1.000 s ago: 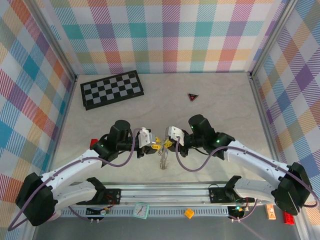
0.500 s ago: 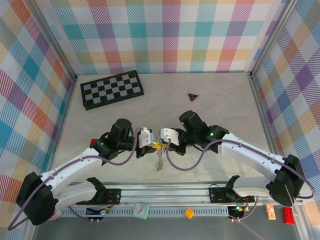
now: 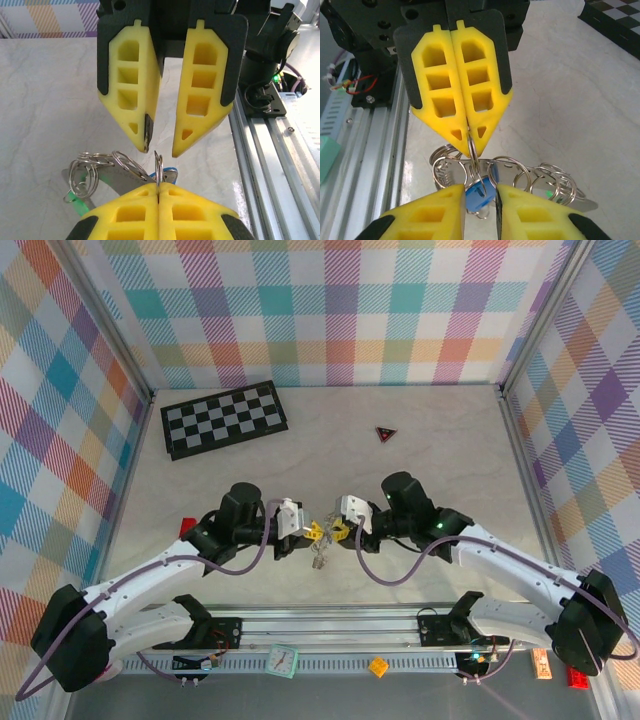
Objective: Put the keys on the keyring
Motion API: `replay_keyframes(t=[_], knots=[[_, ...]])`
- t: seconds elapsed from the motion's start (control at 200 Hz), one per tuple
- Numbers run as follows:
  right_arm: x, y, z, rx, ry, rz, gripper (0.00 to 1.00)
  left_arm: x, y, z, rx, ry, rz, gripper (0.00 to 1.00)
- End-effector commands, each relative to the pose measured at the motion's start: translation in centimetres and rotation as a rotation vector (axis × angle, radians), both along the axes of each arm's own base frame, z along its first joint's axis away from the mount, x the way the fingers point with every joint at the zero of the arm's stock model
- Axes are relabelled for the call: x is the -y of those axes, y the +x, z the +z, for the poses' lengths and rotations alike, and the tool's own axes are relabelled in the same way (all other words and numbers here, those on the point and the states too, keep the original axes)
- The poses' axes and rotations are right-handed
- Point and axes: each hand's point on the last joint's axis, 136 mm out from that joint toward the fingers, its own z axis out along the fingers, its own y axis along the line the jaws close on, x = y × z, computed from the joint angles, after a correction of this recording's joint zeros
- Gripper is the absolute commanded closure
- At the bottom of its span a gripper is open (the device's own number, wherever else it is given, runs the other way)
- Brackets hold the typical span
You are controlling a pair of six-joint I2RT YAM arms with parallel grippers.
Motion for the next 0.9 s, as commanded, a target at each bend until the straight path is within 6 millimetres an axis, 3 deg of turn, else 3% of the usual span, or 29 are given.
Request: replay_keyframes(t=[0.0,0.295,0.495,0.575,0.615,0.895], knots=[[-0.8,-0.2,1.7,-0.005,0.098,0.019,0.76,0.7,-1.0,2.3,0.053,-0.100,-0.070,1.00],[-1.2,-0.4,1.4,-0.026,0.113,0.038,0.79,0.9,-1.2,2.5,0.052,-0.120,-0.087,1.00],[-1.2,-0.7,1.6,-0.026,0.105,0.062,0.99,0.9,-0.8,2.4,0.054,-0.118,-0.065,1.00],[-1.1,-0.8,1.7,-0.014,0.082,0.073,1.00,0.8,-0.4,2.2,0.052,-0.099,-0.036,0.83],[-0.9,-0.8,1.7,-0.008,0.062,0.076,1.00,0.6,-0.2,2.1,0.054,-0.080,-0.026,0.80],[-0.1,-0.4,1.6,0.023,-0.108,0.101,1.00,0.3,-0.1,1.4,0.047,0.011,-0.019,0.80]])
